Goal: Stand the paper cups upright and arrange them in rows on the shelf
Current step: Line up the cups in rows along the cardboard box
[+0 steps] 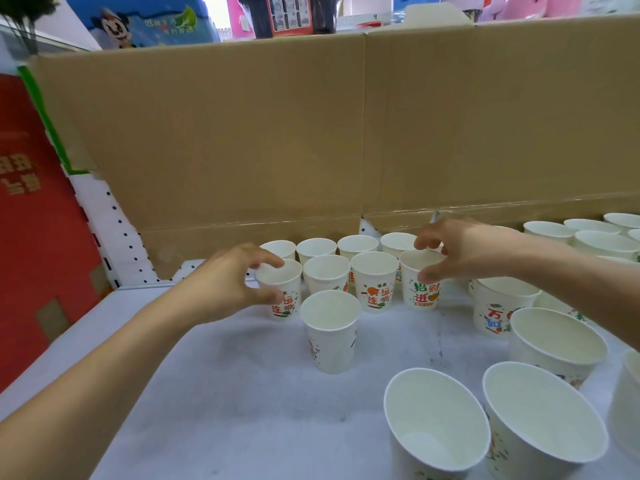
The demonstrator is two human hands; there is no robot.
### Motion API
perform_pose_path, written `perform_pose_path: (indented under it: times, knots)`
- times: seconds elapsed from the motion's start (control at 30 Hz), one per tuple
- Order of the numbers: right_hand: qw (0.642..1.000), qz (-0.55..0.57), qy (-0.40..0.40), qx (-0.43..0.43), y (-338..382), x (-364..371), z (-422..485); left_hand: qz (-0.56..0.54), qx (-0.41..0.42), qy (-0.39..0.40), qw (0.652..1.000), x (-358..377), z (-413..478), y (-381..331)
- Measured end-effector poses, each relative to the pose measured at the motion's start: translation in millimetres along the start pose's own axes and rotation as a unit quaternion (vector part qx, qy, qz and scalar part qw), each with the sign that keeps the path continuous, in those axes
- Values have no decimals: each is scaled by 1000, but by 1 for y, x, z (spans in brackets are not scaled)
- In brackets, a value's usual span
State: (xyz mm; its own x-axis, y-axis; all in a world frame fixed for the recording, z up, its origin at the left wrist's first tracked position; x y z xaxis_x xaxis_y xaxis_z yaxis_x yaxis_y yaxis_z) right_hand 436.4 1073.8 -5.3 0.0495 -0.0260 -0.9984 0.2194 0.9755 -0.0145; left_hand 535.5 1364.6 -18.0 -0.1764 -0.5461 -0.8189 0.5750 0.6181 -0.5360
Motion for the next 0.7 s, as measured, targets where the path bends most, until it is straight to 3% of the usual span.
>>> perform_pose_path:
  times: [0.23,0.33,0.4,0.47,0.6,0.7]
  knots:
    - [999,-17,-30,-14,9,-11,-8,46,9,-29,998,4,1,-3]
    - [995,-10,-69,-66,24,-25,-24,10,72,-59,996,0,-11,-22]
    - [989,57,-43,-127,40,-33,-44,-72,107,-52,990,5,-27,-43]
    - [974,111,33,-192,60,-36,-69,-86,118,-25,989,19,-41,-61]
    - [962,35,138,-232,89,-34,-118,123,110,-55,985,41,-44,-76]
    - [965,-38,151,-211,104,-26,-143,181,104,-66,976,49,-39,-79]
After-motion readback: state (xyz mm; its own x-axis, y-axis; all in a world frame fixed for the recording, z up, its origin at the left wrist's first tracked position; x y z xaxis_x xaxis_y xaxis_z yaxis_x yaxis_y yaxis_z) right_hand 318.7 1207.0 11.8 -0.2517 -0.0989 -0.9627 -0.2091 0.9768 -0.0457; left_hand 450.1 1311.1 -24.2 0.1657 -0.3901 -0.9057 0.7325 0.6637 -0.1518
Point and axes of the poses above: each hand's wrist, its own z-axis towards the middle knuckle, its own x-axis out of the palm, y = z × x, the point moved 6 cm from there along z, towards the middle knuckle, and after that the axes turned 11 degrees about -z, right-handed, at the moved point
